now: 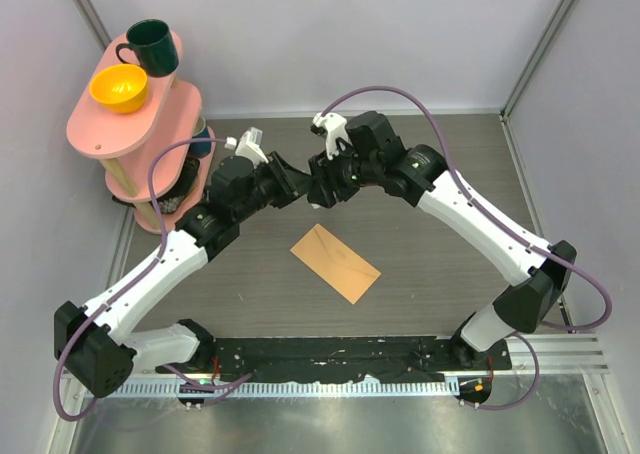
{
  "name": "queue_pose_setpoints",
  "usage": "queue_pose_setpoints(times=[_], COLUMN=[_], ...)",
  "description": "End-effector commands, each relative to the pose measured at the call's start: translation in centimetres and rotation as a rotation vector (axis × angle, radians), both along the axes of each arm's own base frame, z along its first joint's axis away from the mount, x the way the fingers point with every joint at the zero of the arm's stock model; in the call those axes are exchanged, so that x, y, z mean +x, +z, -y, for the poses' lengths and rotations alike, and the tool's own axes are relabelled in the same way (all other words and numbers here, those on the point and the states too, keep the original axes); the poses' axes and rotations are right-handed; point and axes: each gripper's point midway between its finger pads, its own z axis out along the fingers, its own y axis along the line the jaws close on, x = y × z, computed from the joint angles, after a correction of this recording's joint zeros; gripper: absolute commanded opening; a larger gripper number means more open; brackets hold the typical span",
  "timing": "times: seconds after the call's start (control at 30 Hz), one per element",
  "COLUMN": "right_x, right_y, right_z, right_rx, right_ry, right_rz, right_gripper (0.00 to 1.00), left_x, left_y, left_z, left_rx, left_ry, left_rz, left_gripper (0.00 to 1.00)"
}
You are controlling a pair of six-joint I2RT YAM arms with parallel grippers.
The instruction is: Place the letter into the envelope and seal it
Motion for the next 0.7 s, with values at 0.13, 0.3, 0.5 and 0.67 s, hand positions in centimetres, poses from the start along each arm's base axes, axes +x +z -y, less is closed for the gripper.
queue_pose_setpoints(times=[0.13, 0.3, 0.5, 0.67], right_x=[1.2, 1.2, 0.7, 1.2], right_y=[1.9, 1.5, 0.3, 1.1], right_z=[-1.7, -2.4, -3.0, -3.0], right_rx=[0.066, 0.066, 0.034, 0.039], right_ry=[-0.026, -0.026, -0.015, -0.028], right_rz=[0.073, 0.059, 0.065, 0.087], right_gripper=[0.47, 0.44, 0.42, 0.17], left_x=[-0.6, -0.3, -0.4, -0.8], left_y=[1.0, 0.1, 0.0, 0.5], left_z=[-0.2, -0.5, -0.2, -0.3], left_rx=[-0.087, -0.097, -0.145, -0.131], left_ry=[0.032, 0.075, 0.09, 0.076], left_rz=[-0.029, -0.088, -0.152, -0.127], left_gripper=[0.0, 0.0, 0.0, 0.0])
